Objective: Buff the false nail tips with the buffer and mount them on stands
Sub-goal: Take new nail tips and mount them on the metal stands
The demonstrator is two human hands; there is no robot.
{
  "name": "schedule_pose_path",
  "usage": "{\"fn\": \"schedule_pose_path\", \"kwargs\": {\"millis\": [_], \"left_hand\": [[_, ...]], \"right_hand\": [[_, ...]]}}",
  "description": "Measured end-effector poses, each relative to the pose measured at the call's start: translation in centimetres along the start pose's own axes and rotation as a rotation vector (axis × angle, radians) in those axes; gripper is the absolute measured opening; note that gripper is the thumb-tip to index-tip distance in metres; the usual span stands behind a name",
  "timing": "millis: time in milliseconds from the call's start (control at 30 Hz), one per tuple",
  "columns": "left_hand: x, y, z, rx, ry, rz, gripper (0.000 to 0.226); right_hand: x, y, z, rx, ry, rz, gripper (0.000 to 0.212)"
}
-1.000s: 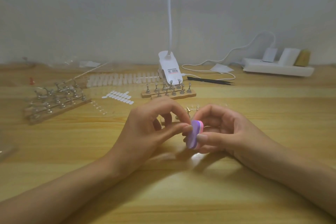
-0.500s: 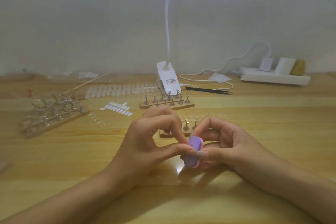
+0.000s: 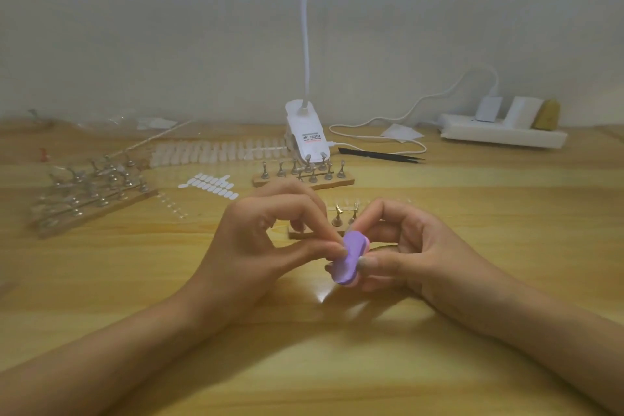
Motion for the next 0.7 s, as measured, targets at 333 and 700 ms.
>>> {"fn": "schedule_pose_path", "kwargs": {"millis": [333, 700], "left_hand": [[-0.43, -0.23, -0.36, -0.047, 0.048, 0.022, 0.015], [0.25, -0.24, 0.04, 0.0, 0.035, -0.068, 0.008]], "right_hand": [[0.11, 0.09, 0.18, 0.025, 0.026, -0.017, 0.023], [0.34, -0.17, 0.2, 0.028, 0.042, -0.076, 0.023]]}}
Point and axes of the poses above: each hand's wrist, its own y-axis towards the middle knuckle, its own x-axis out of the back of the hand, z = x × y, the point moved 7 cm from there along y, towards the middle knuckle, and after that the axes turned 12 degrees about x, right-handed, at the moved point
